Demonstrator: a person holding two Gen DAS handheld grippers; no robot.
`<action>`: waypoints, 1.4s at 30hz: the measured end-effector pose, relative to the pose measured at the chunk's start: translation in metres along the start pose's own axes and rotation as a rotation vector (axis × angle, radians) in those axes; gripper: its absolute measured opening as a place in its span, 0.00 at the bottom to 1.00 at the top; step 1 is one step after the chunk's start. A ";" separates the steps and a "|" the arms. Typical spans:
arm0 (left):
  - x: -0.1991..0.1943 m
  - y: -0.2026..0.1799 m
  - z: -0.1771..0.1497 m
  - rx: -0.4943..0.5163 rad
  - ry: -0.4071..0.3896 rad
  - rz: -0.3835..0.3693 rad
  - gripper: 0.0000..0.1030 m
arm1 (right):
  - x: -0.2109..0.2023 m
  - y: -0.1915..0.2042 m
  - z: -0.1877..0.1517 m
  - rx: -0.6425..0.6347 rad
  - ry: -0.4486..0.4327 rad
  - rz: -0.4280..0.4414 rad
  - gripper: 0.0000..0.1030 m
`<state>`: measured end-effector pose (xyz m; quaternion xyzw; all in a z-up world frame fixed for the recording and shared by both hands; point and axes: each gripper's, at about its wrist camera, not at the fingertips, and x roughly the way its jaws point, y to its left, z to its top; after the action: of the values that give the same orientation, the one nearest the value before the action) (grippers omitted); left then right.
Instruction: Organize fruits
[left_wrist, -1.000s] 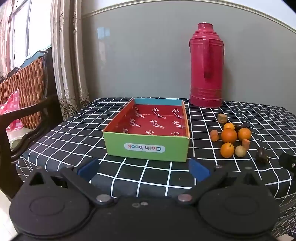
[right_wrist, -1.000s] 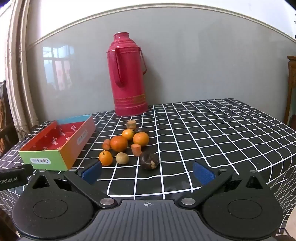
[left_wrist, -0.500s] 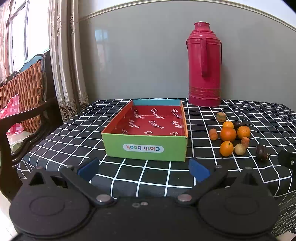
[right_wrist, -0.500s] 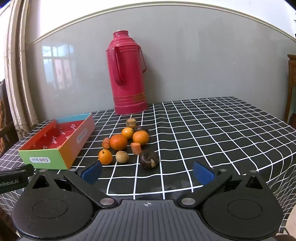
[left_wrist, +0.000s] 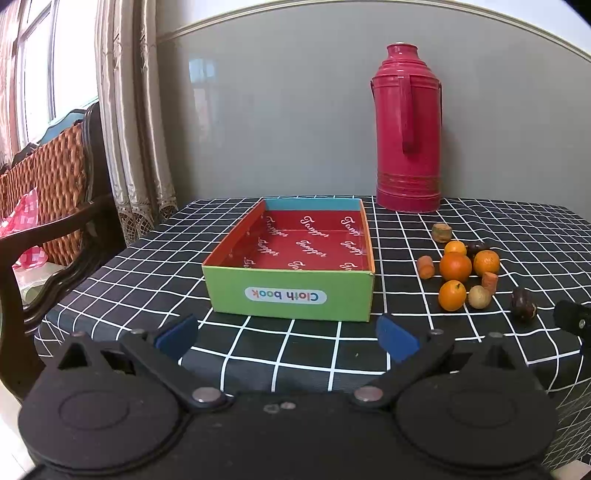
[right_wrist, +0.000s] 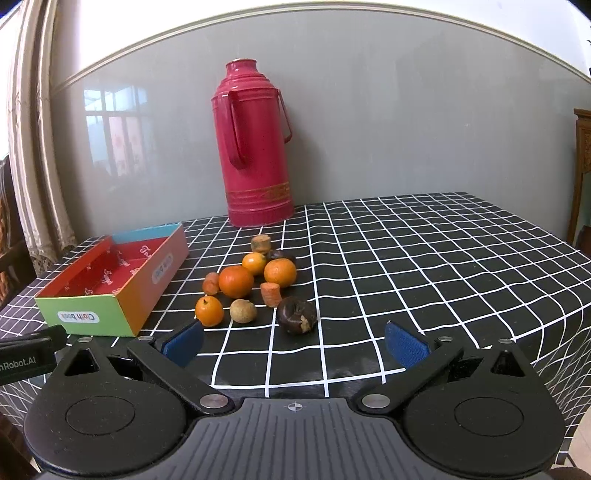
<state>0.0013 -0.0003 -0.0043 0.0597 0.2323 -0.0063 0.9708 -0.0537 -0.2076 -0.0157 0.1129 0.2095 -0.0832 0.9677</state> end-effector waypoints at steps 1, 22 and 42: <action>0.000 0.000 0.000 0.000 0.000 0.000 0.95 | 0.000 0.000 0.000 0.001 0.001 0.000 1.00; 0.000 0.000 0.001 -0.001 0.000 0.001 0.95 | 0.000 0.000 0.000 -0.014 0.011 0.007 1.00; -0.003 -0.004 0.002 0.010 -0.012 -0.006 0.95 | -0.001 0.001 0.000 -0.007 0.004 0.006 1.00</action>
<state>-0.0001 -0.0044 -0.0015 0.0639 0.2265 -0.0105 0.9718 -0.0545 -0.2063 -0.0152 0.1102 0.2117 -0.0794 0.9679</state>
